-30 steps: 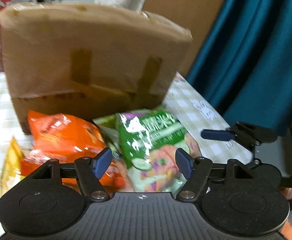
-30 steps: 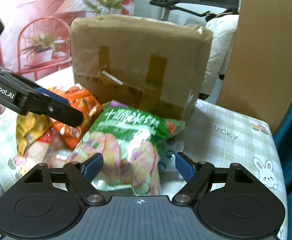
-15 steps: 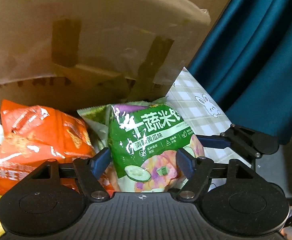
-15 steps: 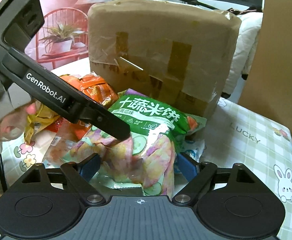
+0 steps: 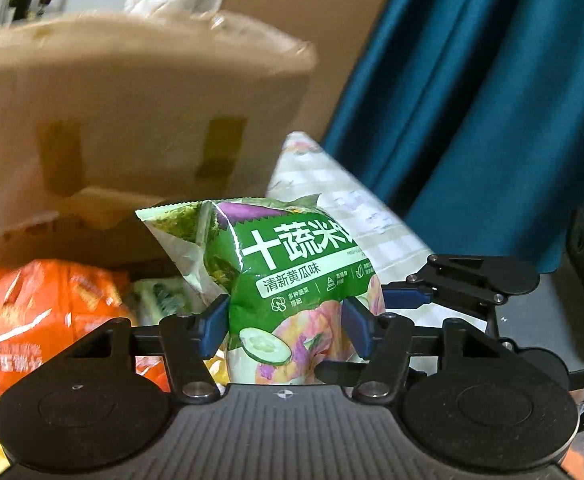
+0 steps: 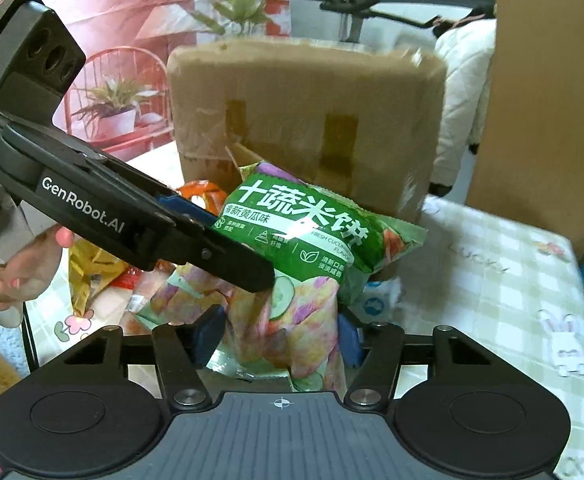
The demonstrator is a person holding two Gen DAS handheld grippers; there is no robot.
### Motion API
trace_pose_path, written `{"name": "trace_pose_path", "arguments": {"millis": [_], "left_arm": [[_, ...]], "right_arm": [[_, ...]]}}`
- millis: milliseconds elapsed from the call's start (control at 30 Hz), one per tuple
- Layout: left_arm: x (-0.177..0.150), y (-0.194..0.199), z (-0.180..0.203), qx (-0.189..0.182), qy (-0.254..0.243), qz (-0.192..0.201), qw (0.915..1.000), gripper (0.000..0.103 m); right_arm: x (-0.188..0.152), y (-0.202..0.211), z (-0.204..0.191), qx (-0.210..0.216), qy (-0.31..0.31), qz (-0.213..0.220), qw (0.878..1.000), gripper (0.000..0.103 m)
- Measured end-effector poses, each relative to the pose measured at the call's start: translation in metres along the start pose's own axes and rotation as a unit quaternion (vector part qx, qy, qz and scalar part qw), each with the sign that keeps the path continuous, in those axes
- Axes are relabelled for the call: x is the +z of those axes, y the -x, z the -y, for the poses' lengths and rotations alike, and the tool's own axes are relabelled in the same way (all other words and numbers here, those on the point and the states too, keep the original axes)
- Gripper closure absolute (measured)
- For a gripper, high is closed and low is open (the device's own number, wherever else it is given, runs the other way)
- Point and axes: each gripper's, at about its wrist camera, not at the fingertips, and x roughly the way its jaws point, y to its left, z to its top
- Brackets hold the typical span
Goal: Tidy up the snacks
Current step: 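Carry the green cracker bag over the box and open both grippers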
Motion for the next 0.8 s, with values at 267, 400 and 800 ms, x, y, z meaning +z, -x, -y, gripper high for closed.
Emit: {"name": "trace_pose_path", "arguments": {"millis": [267,400,800], "left_arm": [[0.027,0.036,0.028,-0.036,-0.046,0.067,0.9961,0.040],[0.050,0.056,0.031,-0.036,-0.061,0.109,0.9915,0.040],[0.142,0.065,-0.049,0.034,-0.022,0.137,0.9897,0.039]], "right_arm": [[0.030,0.052,0.001,-0.063,0.012,0.048,0.997,0.048],[0.060,0.067,0.001,-0.080,0.024,0.079,0.993,0.048],[0.192,-0.014,-0.004,-0.042,0.075,0.115,0.990,0.048]]}}
